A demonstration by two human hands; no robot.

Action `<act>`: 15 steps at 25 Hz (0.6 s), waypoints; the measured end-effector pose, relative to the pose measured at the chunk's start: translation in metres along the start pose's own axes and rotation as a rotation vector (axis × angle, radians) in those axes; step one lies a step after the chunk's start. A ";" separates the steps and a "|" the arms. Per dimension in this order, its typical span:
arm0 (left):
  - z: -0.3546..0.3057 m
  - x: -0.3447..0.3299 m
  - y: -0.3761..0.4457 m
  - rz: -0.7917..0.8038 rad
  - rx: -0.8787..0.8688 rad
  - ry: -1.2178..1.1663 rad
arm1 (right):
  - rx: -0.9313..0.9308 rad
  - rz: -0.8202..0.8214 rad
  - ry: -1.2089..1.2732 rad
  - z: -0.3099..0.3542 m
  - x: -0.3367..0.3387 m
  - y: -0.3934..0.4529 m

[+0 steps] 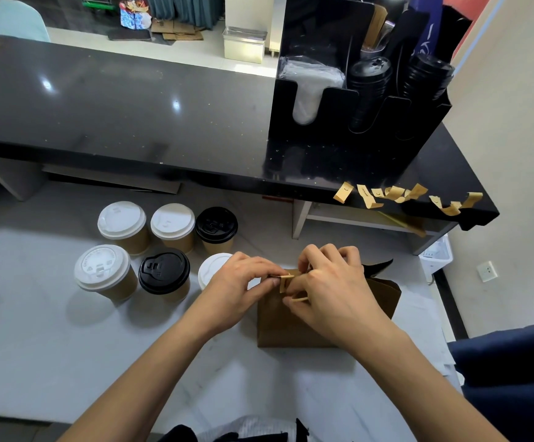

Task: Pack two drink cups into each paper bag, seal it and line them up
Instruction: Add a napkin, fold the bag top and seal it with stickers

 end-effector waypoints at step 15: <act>-0.026 -0.004 0.003 -0.008 -0.174 0.404 | 0.036 0.008 0.042 -0.007 0.006 -0.009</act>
Point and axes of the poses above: each hand's wrist, its own y-axis towards the middle knuckle, its own x-axis out of the back of the hand, z = x × y, the point moved 4 cm from there along y, towards the middle knuckle, and after that the axes turned 12 degrees about -y, right-handed, at the moved point
